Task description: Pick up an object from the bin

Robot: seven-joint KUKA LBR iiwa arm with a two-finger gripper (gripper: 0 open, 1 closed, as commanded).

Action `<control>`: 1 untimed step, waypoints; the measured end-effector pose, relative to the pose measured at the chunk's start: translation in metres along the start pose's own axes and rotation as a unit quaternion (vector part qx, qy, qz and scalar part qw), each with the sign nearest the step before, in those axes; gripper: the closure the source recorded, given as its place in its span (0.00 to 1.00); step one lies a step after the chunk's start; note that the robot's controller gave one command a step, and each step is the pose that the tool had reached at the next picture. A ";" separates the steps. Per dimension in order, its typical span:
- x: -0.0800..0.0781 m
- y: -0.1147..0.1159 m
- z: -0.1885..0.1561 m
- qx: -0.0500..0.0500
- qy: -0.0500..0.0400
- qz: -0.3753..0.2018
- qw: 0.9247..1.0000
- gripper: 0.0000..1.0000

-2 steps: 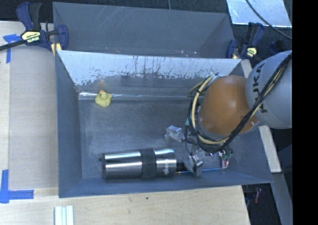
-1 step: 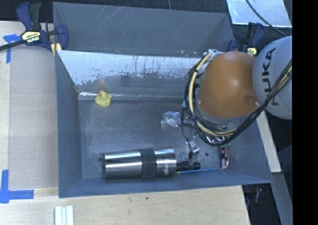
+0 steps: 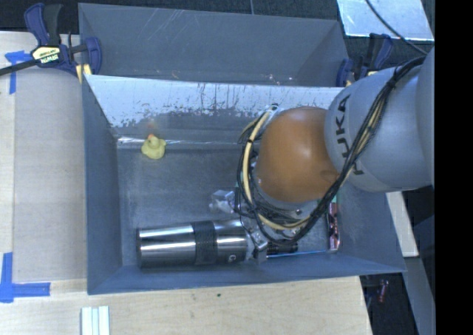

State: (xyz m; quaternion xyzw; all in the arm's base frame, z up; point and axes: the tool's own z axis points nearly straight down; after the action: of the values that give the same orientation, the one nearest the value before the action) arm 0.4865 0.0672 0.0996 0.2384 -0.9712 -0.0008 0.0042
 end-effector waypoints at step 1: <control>-0.002 0.003 0.022 0.007 -0.011 0.053 0.999 0.00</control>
Offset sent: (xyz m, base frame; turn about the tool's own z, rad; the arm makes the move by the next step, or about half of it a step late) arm 0.0066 0.0533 -0.0296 0.0099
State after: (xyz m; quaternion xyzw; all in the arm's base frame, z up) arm 0.4865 0.0707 0.0774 0.1867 -0.9824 0.0040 -0.0078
